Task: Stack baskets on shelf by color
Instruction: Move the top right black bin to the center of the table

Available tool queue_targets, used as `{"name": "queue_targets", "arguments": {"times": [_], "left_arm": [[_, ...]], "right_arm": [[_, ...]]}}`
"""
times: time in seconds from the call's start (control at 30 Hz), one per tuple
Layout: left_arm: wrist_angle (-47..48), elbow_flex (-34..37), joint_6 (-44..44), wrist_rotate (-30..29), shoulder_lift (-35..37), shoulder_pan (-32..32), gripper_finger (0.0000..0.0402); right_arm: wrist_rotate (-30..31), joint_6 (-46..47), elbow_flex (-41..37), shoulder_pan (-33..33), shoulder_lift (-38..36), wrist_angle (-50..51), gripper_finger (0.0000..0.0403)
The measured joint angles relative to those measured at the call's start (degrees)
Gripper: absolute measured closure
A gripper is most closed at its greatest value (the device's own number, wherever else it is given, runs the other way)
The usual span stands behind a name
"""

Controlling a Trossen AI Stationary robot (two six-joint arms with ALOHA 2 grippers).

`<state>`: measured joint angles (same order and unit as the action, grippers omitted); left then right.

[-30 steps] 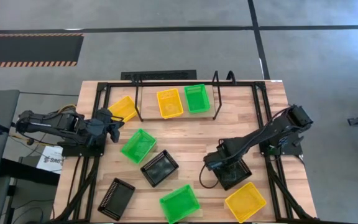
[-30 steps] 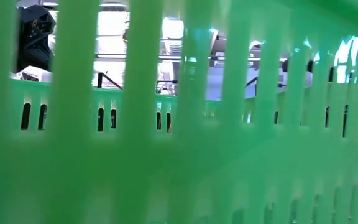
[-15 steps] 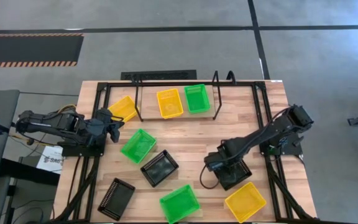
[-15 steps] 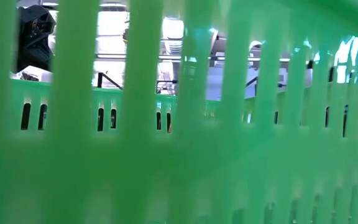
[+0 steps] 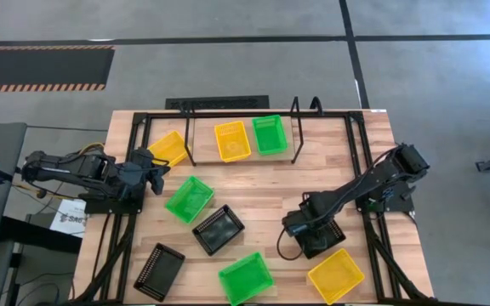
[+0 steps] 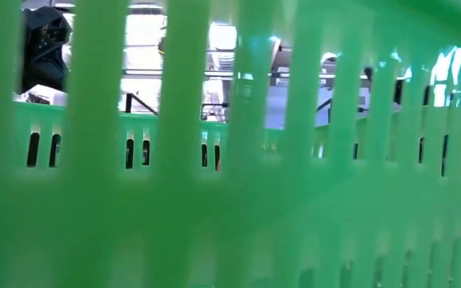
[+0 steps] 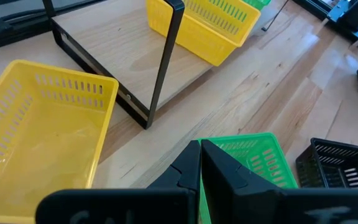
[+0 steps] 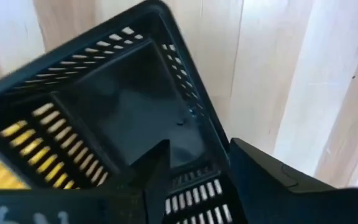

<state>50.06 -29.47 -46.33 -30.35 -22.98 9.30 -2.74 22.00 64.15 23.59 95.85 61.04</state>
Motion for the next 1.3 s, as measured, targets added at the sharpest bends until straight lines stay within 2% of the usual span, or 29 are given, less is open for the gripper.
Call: {"name": "queue_targets", "arguments": {"times": [0.6, 0.83, 1.3], "left_arm": [[0.00, 0.00, -0.15, 0.00, 0.00, 0.00, 0.0401], [0.00, 0.00, -0.33, 0.00, 0.00, -0.02, 0.0402], [0.02, 0.00, -0.31, 0.01, 0.00, -0.01, 0.0402]], "right_arm": [[0.24, 0.02, -0.50, -0.11, 0.00, -1.99, 0.0224], [0.17, 0.46, -3.55, -0.11, 0.01, -6.52, 0.0223], [-0.17, 0.27, -3.57, -0.11, 0.04, -4.18, 0.0229]]}}
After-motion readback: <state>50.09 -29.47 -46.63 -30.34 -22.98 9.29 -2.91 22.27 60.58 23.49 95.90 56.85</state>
